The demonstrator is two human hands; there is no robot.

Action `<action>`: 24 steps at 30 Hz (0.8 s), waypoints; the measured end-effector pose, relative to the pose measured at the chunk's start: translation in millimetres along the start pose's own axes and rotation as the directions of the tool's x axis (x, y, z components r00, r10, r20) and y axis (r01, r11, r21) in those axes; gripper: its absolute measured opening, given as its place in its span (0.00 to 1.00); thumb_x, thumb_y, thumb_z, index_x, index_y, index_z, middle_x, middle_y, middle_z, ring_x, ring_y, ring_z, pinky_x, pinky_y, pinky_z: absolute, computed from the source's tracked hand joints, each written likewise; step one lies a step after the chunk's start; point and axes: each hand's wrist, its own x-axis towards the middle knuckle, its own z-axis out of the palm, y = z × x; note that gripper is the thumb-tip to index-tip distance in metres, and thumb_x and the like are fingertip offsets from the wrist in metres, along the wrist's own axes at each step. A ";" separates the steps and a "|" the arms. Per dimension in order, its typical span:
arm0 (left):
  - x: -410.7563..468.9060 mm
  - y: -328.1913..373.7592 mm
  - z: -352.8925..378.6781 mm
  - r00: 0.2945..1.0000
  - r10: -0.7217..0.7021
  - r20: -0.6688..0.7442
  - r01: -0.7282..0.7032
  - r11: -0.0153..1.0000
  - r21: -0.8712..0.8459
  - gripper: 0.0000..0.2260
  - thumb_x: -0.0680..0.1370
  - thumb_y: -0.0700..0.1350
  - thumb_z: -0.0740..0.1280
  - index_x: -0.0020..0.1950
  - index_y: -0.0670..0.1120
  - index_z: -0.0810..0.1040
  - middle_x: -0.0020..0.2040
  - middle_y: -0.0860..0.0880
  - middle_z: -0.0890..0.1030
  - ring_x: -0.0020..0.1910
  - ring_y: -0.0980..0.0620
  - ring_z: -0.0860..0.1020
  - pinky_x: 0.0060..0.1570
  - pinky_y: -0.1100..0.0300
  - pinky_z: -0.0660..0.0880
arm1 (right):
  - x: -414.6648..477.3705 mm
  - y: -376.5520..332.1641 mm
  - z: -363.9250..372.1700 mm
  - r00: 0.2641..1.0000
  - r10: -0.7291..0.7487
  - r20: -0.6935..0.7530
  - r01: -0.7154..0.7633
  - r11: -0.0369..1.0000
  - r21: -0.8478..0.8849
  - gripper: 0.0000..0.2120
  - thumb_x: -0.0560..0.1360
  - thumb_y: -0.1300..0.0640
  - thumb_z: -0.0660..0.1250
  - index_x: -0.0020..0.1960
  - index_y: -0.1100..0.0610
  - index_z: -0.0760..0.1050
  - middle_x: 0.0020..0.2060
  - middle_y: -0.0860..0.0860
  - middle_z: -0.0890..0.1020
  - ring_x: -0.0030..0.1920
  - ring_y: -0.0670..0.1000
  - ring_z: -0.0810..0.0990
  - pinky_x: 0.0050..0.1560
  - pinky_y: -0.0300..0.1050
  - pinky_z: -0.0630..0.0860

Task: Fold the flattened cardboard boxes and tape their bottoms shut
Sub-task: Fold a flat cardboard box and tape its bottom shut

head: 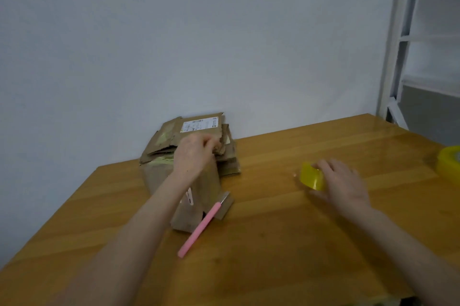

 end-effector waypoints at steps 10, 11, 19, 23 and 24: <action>1.1 -140.6 -18.3 0.937 -0.317 0.145 0.309 0.948 0.074 0.18 0.78 0.53 0.62 0.69 0.57 0.71 0.67 0.41 0.72 0.66 0.43 0.69 0.65 0.48 0.68 | -16.4 -159.3 -0.1 0.868 -0.446 0.220 0.350 0.861 0.368 0.14 0.78 0.42 0.58 0.61 0.45 0.69 0.48 0.46 0.75 0.45 0.47 0.74 0.43 0.39 0.72; -2.8 -143.5 -16.1 0.929 -0.327 0.175 0.320 0.945 0.067 0.18 0.77 0.55 0.62 0.68 0.58 0.72 0.66 0.42 0.73 0.65 0.43 0.70 0.64 0.48 0.69 | -21.5 -184.2 4.4 0.811 -0.505 0.295 0.387 0.842 0.376 0.14 0.79 0.42 0.55 0.63 0.44 0.67 0.49 0.48 0.76 0.46 0.49 0.76 0.44 0.42 0.74; -27.4 -149.2 -22.8 0.909 -0.352 0.224 0.308 0.928 0.207 0.30 0.74 0.67 0.59 0.73 0.56 0.65 0.65 0.43 0.75 0.63 0.44 0.71 0.62 0.50 0.69 | -27.0 -199.4 39.7 0.807 -0.339 0.484 0.298 0.941 0.162 0.12 0.80 0.50 0.57 0.57 0.55 0.73 0.52 0.54 0.79 0.50 0.52 0.78 0.50 0.47 0.78; -38.9 -128.7 -15.1 0.881 -0.380 0.282 0.293 0.906 0.307 0.38 0.69 0.75 0.52 0.75 0.56 0.59 0.65 0.40 0.71 0.64 0.41 0.69 0.59 0.48 0.71 | 0.4 -136.2 28.0 0.825 -0.145 0.546 0.140 0.989 0.050 0.13 0.78 0.49 0.59 0.60 0.51 0.74 0.54 0.52 0.78 0.53 0.52 0.77 0.50 0.45 0.76; -41.4 -121.3 -13.1 0.875 -0.385 0.294 0.281 0.897 0.340 0.39 0.70 0.75 0.51 0.75 0.55 0.58 0.65 0.40 0.70 0.64 0.41 0.69 0.58 0.48 0.71 | 5.9 -128.7 21.4 0.837 -0.109 0.537 0.121 0.993 0.014 0.15 0.78 0.47 0.60 0.63 0.49 0.73 0.55 0.51 0.75 0.54 0.53 0.76 0.51 0.45 0.75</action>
